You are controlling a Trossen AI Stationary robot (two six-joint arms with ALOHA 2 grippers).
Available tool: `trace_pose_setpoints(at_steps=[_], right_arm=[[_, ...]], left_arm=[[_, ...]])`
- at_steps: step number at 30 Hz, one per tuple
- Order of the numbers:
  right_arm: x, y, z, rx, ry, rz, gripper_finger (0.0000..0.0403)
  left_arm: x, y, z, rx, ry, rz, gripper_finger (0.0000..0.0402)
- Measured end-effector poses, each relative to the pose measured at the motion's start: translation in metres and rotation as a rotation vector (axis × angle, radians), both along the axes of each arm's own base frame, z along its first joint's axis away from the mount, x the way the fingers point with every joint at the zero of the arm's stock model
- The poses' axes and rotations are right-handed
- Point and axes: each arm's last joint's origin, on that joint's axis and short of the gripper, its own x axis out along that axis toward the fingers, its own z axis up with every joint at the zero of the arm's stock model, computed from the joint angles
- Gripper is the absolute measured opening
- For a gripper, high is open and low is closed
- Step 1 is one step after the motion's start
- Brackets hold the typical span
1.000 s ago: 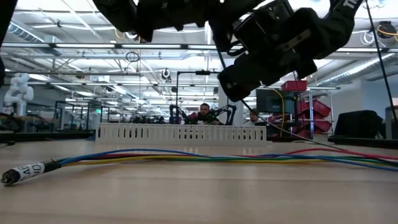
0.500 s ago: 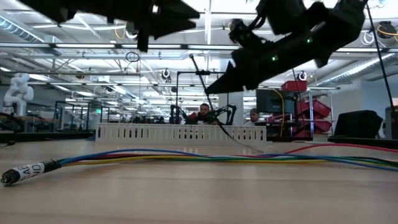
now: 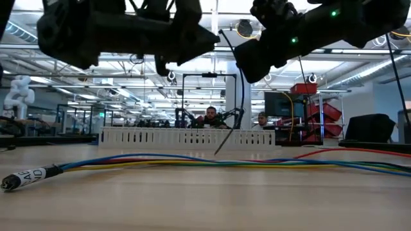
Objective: Ziptie cables
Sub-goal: Wrap the black zip tie on the cables
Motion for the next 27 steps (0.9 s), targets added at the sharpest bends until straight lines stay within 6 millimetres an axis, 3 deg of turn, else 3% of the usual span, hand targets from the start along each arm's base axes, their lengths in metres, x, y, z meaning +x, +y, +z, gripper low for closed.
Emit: trace_pose_setpoints(at_steps=[10, 27], right_arm=[[0.001, 0.000, 0.000, 0.030, -0.026, 0.040, 0.0000], [0.002, 0.000, 0.000, 0.039, -0.039, 0.049, 0.0000]], left_arm=[[0.025, 0.009, 0.000, 0.108, 0.011, 0.007, 0.0105], [0.025, 0.021, -0.001, 0.116, 0.044, 0.148, 0.0105]])
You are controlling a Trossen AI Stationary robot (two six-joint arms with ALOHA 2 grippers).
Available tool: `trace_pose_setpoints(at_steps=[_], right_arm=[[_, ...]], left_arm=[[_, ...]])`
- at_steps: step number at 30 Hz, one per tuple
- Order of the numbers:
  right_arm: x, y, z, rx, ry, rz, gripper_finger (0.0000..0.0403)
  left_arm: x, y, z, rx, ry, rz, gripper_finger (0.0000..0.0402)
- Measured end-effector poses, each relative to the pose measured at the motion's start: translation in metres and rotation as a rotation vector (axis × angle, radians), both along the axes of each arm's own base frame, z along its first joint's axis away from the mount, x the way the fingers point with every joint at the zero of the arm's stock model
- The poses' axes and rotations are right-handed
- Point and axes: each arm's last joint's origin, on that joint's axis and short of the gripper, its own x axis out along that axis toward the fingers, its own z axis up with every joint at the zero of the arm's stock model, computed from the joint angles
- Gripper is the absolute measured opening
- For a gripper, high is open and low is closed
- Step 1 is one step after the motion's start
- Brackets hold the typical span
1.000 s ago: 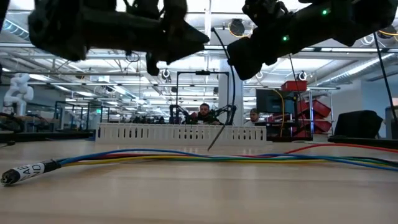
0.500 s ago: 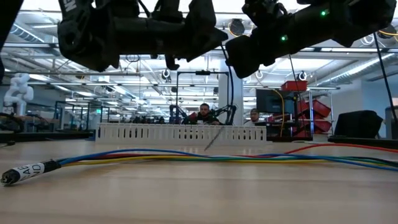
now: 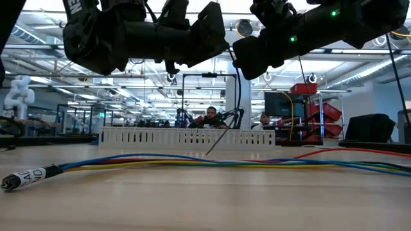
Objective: Ziptie cables
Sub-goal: Wrap the black zip tie on the cables
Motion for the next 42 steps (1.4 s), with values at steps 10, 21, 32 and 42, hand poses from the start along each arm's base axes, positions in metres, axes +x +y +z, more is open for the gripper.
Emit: trace_pose_setpoints(at_steps=[10, 21, 32, 42], right_arm=[[0.000, -0.002, 0.000, 0.011, -0.016, -0.009, 0.0000], [0.002, -0.006, 0.000, 0.029, -0.024, 0.026, 0.0000], [0.003, -0.009, -0.002, 0.029, -0.004, 0.012, 0.0000], [0.001, -0.003, -0.008, -0.018, 0.097, 0.043, 0.0027]], left_arm=[[0.001, 0.007, 0.002, 0.007, -0.030, -0.026, 0.0105], [0.011, 0.008, 0.016, 0.010, -0.069, -0.029, 0.0091], [0.016, 0.008, 0.016, 0.015, -0.026, -0.020, 0.0006], [0.016, 0.000, 0.014, 0.097, 0.042, -0.013, 0.0003]])
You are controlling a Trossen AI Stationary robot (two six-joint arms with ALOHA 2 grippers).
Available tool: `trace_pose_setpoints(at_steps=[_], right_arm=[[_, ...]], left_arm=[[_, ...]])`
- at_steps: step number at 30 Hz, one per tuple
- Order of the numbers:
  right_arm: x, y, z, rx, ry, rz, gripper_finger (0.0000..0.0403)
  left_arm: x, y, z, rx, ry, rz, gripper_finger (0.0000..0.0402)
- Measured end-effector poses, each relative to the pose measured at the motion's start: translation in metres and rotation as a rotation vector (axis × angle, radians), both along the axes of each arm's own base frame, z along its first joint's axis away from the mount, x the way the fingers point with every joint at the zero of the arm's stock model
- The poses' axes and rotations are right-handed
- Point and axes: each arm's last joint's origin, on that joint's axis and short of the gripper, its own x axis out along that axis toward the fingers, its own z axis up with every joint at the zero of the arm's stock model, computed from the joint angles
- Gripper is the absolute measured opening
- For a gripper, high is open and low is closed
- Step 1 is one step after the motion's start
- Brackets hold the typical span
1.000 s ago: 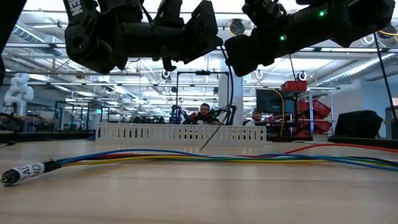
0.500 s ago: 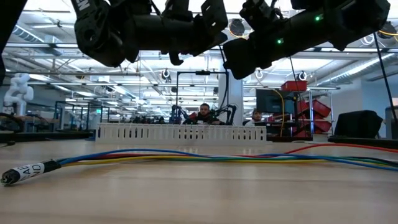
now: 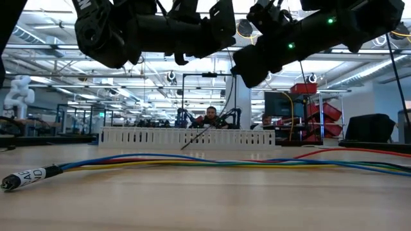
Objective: Ziptie cables
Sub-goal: Wrap the black zip tie on the cables
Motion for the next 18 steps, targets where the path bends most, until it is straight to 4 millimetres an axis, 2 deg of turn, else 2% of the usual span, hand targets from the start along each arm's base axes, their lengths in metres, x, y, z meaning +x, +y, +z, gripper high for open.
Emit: trace_pose_setpoints(at_steps=[3, 7, 13, 18], right_arm=[[-0.004, 0.007, -0.002, -0.015, 0.056, 0.026, 0.0048], [-0.009, 0.013, 0.004, 0.055, 0.050, 0.104, 0.0070], [-0.020, 0.015, 0.016, 0.232, 0.092, 0.335, 0.0090], [-0.042, 0.018, 0.031, 0.441, 0.214, 0.576, 0.0097]], left_arm=[[-0.002, -0.007, 0.002, 0.024, 0.016, 0.021, 0.0002], [-0.005, -0.015, 0.007, 0.050, 0.022, 0.053, 0.0001], [-0.011, -0.028, 0.019, 0.068, 0.037, 0.044, 0.0001], [-0.023, -0.057, 0.035, 0.094, 0.120, -0.045, 0.0001]])
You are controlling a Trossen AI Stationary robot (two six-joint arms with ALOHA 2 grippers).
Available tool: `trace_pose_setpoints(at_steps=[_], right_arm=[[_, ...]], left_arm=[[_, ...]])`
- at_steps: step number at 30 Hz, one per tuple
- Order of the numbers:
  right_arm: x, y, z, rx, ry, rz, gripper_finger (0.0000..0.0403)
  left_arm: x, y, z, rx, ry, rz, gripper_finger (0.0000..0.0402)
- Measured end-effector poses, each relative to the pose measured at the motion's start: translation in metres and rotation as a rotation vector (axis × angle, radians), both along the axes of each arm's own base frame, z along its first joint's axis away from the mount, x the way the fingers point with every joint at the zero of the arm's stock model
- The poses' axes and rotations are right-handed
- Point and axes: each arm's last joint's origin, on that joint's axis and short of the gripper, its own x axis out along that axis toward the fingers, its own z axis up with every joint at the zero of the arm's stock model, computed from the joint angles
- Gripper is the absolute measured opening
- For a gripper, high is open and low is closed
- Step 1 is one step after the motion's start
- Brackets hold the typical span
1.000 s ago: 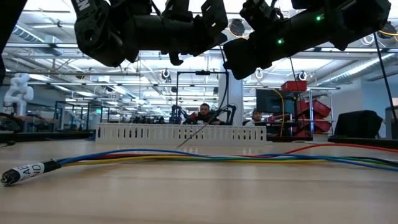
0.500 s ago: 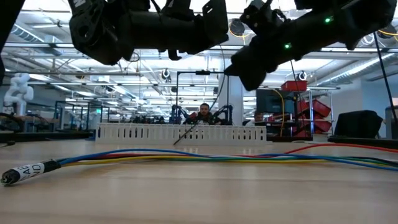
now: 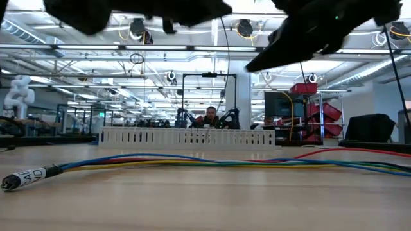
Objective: Ziptie cables
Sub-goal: Wrap the black zip tie on the cables
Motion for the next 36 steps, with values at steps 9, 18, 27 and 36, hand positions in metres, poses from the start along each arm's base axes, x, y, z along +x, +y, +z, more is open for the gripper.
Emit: trace_pose_setpoints(at_steps=[9, 18, 27, 36], right_arm=[[-0.031, -0.006, 0.048, 0.193, -0.090, 0.340, 0.0088], [0.006, -0.018, 0.033, 0.293, -0.201, 0.537, 0.0053], [0.033, -0.019, 0.012, 0.254, -0.302, 0.536, 0.0072], [0.046, -0.019, -0.002, 0.280, -0.356, 0.523, 0.0077]], left_arm=[[-0.036, -0.043, 0.036, 0.093, 0.139, -0.459, 0.0000], [-0.035, -0.032, 0.028, 0.164, 0.299, -0.728, 0.0000], [-0.030, -0.023, 0.025, 0.142, 0.303, -0.797, 0.0000], [-0.030, -0.022, 0.025, 0.141, 0.312, -0.783, 0.0000]])
